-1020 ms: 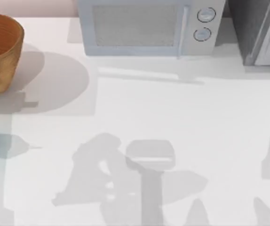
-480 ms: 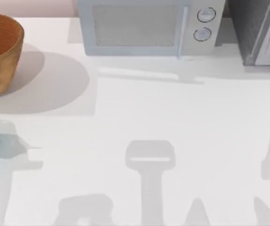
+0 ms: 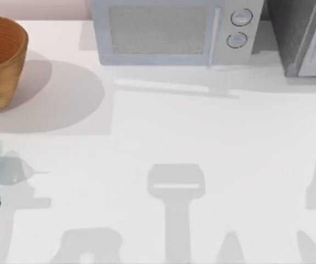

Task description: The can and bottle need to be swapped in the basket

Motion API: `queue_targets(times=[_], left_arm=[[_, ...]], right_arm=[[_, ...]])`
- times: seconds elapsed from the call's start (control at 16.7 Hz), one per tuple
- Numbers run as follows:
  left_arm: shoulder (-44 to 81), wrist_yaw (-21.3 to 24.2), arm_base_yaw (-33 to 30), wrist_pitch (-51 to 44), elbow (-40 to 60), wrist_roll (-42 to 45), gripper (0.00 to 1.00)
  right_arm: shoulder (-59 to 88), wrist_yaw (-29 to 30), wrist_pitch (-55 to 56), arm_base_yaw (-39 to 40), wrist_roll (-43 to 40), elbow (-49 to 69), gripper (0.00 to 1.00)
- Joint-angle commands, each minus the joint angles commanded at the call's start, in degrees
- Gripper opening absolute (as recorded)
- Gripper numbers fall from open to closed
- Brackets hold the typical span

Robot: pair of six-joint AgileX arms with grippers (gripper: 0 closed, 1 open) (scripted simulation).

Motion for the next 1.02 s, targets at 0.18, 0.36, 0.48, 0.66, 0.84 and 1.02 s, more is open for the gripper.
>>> queue_targets(times=[0.18,0.36,0.48,0.66,0.84,1.02], left_arm=[[0.3,0.0,0.2,-0.1,0.0,0.1,0.0],[3.7,1.6,-0.1,1.8,1.8,0.1,0.0],[8.9,4.2,-0.7,4.7,4.4,0.1,0.0],[21.3,10.2,-2.4,11.4,10.6,0.2,0.0],[37.6,18.2,-5.1,20.0,18.6,0.4,0.0],[56.5,27.5,-8.3,29.9,27.8,0.7,0.0]], right_arm=[[0.0,0.0,0.0,0.0,0.0,0.0,1.0],[0.0,0.0,0.0,0.0,0.0,0.0,1.0],[0.0,0.0,0.0,0.0,0.0,0.0,1.0],[0.0,0.0,0.0,0.0,0.0,0.0,1.0],[0.0,0.0,0.0,0.0,0.0,0.0,1.0],[0.0,0.0,0.0,0.0,0.0,0.0,1.0]])
